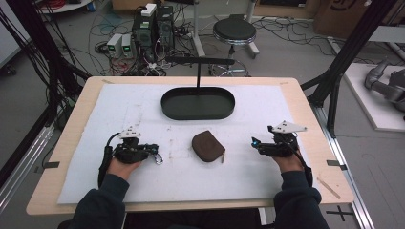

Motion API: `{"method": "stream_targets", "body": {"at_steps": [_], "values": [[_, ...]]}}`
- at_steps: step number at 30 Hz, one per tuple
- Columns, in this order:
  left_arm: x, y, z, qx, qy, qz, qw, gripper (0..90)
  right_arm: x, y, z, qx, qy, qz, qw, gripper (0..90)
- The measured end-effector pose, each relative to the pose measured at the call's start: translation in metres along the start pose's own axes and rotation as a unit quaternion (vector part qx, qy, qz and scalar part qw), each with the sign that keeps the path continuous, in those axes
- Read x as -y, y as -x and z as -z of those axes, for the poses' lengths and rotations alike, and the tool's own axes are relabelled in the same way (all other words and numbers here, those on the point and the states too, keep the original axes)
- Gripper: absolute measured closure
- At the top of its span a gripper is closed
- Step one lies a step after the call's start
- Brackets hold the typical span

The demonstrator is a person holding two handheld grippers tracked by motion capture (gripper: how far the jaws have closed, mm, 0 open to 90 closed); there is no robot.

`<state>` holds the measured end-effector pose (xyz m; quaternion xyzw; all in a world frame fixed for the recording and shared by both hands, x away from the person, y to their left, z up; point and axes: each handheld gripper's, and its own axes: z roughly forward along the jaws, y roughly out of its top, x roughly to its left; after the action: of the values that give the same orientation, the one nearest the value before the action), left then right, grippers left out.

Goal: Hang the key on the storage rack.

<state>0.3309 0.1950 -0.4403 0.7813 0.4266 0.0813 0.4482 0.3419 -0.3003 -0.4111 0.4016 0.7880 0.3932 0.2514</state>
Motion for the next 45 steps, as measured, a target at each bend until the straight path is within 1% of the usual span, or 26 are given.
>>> {"method": "stream_targets", "body": {"at_steps": [1, 3, 5, 9, 11, 13, 14, 15, 17, 21, 22, 23, 24, 25, 26, 28, 32, 36, 38, 40, 42, 43, 45], "values": [[0.0005, -0.0019, 0.0026, -0.003, -0.002, 0.005, 1.0, 80.8, 0.0, 0.0, -0.0001, -0.001, 0.0, 0.0, 1.0, 20.2], [0.0008, -0.0034, 0.0042, -0.006, -0.005, 0.003, 1.0, 80.8, 0.0, 0.0, -0.0002, -0.001, -0.001, -0.001, 1.0, 20.2], [0.0016, -0.006, 0.0066, -0.009, -0.008, 0.009, 0.9999, 80.8, 0.0, 0.0001, -0.0001, -0.001, -0.001, -0.001, 1.0, 20.2], [0.0031, -0.0087, 0.0072, -0.021, -0.016, 0.011, 0.9996, 80.9, 0.0, 0.0002, -0.0004, -0.002, -0.002, -0.001, 1.0, 20.2], [0.003, -0.0084, 0.0066, -0.019, -0.019, 0.008, 0.9996, 81.4, 0.0, -0.0001, -0.0004, -0.001, -0.002, -0.001, 1.0, 20.2], [0.0024, -0.0069, 0.0065, -0.018, -0.026, -0.002, 0.9995, 83.5, 0.0, 0.0, -0.0004, -0.002, -0.002, -0.001, 1.0, 20.2], [0.0024, -0.0069, 0.0065, -0.018, -0.026, -0.002, 0.9995, 84.2, 0.0001, 0.0, -0.0004, -0.002, -0.003, -0.001, 1.0, 20.2], [0.0019, -0.0067, 0.0072, -0.017, -0.026, -0.006, 0.9995, 85.5, 0.0001, 0.0001, -0.0004, -0.002, -0.002, -0.001, 1.0, 20.3], [0.0015, -0.0068, 0.0079, -0.016, -0.026, -0.007, 0.9995, 87.2, 0.0001, 0.0, -0.0002, -0.001, -0.003, -0.001, 1.0, 20.2], [0.0014, -0.0068, 0.0081, -0.015, -0.033, -0.012, 0.9993, 87.4, 0.0003, 0.0003, -0.0002, -0.002, -0.003, 0.0, 1.0, 20.2], [0.0014, -0.0068, 0.008, -0.016, -0.033, -0.014, 0.9992, 87.3, 0.0003, 0.0002, -0.0004, -0.002, -0.002, -0.001, 1.0, 20.2], [0.0014, -0.0065, 0.0079, -0.024, -0.035, -0.017, 0.9989, 86.9, 0.0002, 0.0, -0.0004, -0.003, -0.003, -0.002, 1.0, 20.2], [0.0014, -0.0065, 0.0079, -0.024, -0.035, -0.017, 0.9989, 85.1, 0.0003, 0.0001, -0.0005, -0.003, -0.002, -0.001, 1.0, 20.2], [0.0016, -0.0066, 0.0078, -0.031, -0.037, -0.018, 0.9987, 85.1, 0.0003, 0.0001, -0.0005, -0.003, -0.002, -0.001, 1.0, 20.2], [0.0017, -0.0073, 0.0082, -0.031, -0.037, -0.017, 0.9987, 83.8, 0.0002, 0.0002, -0.0004, -0.003, -0.003, -0.001, 1.0, 20.3], [0.0017, -0.0076, 0.0092, -0.03, -0.033, -0.016, 0.9989, 85.6, 0.0003, 0.0002, -0.0005, -0.003, -0.003, 0.0, 1.0, 20.3], [0.0016, -0.0077, 0.0095, -0.022, -0.035, -0.022, 0.9989, 86.7, 0.0003, 0.0, -0.0008, -0.003, -0.003, 0.0, 1.0, 20.3], [0.0019, -0.0078, 0.0093, -0.021, -0.036, -0.025, 0.9988, 86.7, 0.0003, -0.0001, -0.001, -0.005, -0.003, 0.001, 1.0, 20.3], [0.0021, -0.0067, 0.0083, -0.028, -0.043, -0.038, 0.9979, 86.2, 0.0004, 0.0, -0.001, -0.005, -0.004, 0.002, 1.0, 20.3], [0.0018, -0.0068, 0.0083, -0.026, -0.045, -0.039, 0.9979, 86.4, 0.0003, -0.0002, -0.0011, -0.005, -0.004, 0.001, 1.0, 20.3], [0.0014, -0.0065, 0.0077, -0.018, -0.043, -0.035, 0.9983, 87.3, 0.0003, -0.0002, -0.0011, -0.005, -0.004, 0.001, 1.0, 20.3], [0.0009, -0.0067, 0.0078, -0.017, -0.047, -0.037, 0.9981, 87.7, 0.0003, -0.0003, -0.0012, -0.005, -0.004, 0.001, 1.0, 20.3], [-0.0001, -0.0065, 0.0075, -0.016, -0.047, -0.034, 0.9982, 88.0, 0.0003, 0.0, -0.0013, -0.004, -0.004, 0.002, 1.0, 20.3]]}}
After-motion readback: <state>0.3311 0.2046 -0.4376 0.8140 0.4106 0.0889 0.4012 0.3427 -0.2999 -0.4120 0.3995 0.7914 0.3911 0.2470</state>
